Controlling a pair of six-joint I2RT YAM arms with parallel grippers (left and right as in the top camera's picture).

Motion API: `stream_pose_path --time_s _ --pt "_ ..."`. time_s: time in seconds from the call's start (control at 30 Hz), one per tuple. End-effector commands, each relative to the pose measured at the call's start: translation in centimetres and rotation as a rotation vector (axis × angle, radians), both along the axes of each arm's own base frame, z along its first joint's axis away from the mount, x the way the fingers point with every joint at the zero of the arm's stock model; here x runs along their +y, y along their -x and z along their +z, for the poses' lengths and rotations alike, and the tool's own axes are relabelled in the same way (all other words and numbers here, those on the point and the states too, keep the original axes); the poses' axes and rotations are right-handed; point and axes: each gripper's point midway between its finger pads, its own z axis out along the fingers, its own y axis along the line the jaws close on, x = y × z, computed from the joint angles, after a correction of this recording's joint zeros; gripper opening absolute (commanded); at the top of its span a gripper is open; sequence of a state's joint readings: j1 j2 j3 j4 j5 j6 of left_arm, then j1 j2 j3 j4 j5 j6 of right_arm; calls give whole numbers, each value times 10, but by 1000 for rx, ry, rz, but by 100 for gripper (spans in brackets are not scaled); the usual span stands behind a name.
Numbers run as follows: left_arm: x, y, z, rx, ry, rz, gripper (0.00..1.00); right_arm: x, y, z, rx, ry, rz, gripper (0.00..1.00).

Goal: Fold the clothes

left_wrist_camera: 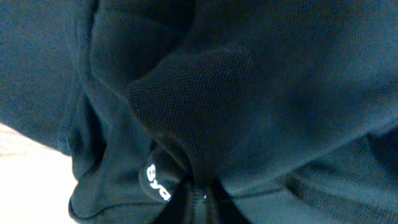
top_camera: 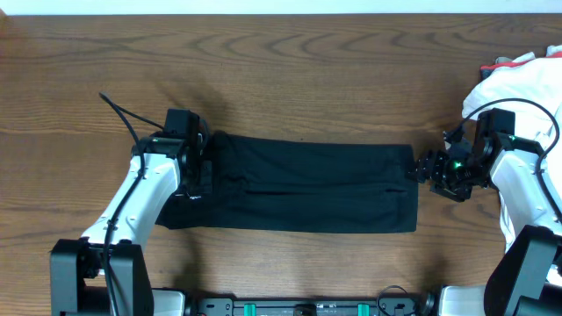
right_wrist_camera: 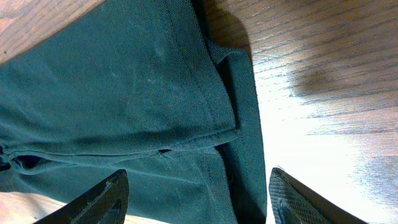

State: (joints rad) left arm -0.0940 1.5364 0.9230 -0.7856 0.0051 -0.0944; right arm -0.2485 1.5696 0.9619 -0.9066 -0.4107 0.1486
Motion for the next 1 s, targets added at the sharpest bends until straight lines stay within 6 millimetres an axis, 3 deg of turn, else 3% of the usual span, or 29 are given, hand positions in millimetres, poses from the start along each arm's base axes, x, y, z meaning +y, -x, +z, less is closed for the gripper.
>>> stream_pose_path --time_s 0.0,0.23,0.33,0.83,0.87,0.93,0.97 --pt "2 -2 12 10 -5 -2 6 -1 -3 8 -28 -1 -6 70" --pt "-8 -14 85 -46 52 -8 6 -2 -4 8 -31 0 -5 69" --pt "-14 -16 103 -87 85 -12 6 -2 -5 8 -34 0 -6 69" --pt "-14 19 97 39 96 -6 8 -3 -9 8 -53 5 -5 68" --pt "-14 21 95 45 96 -6 14 -3 -9 8 -53 5 -5 68" --pt "-12 22 93 52 84 -5 39 -3 -9 8 -53 5 -5 68" --pt "-9 21 93 48 65 -4 45 -3 -9 8 -53 5 -5 69"
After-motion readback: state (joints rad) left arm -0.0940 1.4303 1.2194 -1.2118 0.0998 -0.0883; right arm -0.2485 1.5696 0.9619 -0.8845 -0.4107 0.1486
